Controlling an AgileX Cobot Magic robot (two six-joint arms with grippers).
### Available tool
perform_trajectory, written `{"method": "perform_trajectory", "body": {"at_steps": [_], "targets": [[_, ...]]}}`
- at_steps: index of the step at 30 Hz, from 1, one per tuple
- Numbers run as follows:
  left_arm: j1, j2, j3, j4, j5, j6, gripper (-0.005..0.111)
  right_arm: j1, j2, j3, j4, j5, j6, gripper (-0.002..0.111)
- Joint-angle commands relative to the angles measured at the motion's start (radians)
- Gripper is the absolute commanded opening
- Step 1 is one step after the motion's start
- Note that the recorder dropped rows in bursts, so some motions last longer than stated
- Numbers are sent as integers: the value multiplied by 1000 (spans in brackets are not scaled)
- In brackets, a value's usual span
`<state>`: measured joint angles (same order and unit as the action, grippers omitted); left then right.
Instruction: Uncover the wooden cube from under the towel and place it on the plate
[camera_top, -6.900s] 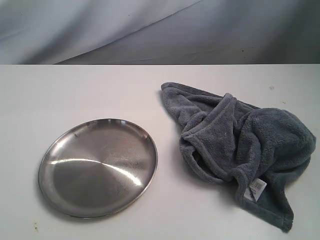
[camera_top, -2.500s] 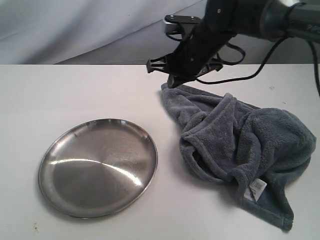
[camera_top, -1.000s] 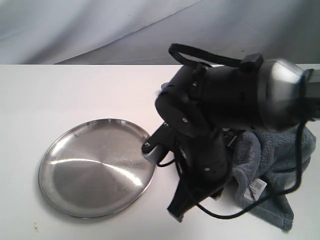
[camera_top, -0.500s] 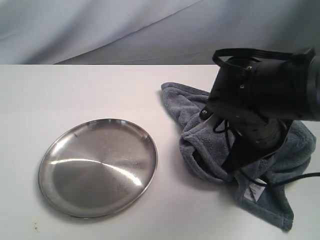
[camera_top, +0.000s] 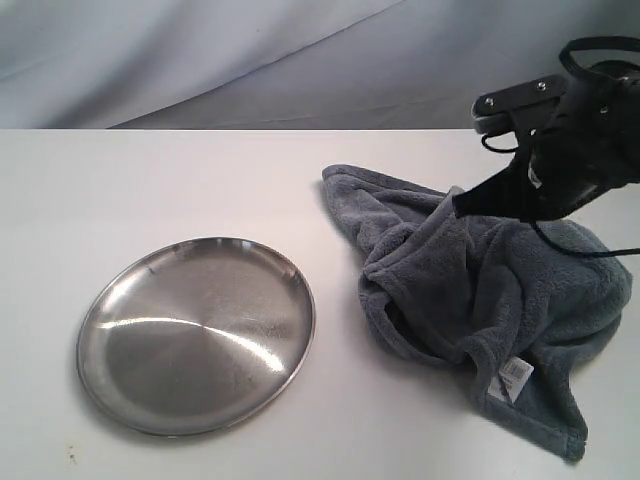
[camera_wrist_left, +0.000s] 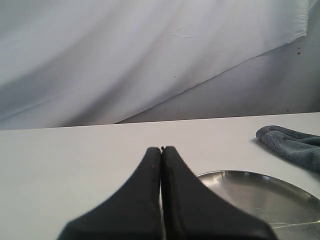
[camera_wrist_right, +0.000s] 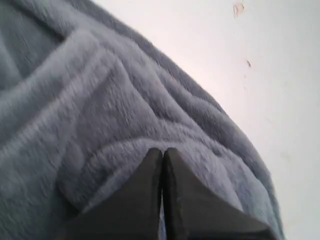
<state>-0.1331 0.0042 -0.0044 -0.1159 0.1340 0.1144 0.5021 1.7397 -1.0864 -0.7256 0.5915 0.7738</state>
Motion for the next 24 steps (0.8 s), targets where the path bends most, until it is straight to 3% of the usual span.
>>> {"method": "perform_trajectory", "body": {"at_steps": [1,3,8,13,19,24], "targets": [[-5,-4,4,-2,-2,-3,0,-34,57,-88,27,-160,96,0],[-5,-4,4,-2,-2,-3,0,-23,115,-192,138,-162,57,0],[-5,-4,4,-2,-2,-3,0,60,267,-433,552,-147,-286,0],[-5,-4,4,-2,-2,-3,0,128,321,-516,821,7,-600,0],[-5,-4,4,-2,-2,-3,0,169,315,-516,925,296,-741,0],[-5,-4,4,-2,-2,-3,0,246,243,-516,911,358,-750,0]]}}
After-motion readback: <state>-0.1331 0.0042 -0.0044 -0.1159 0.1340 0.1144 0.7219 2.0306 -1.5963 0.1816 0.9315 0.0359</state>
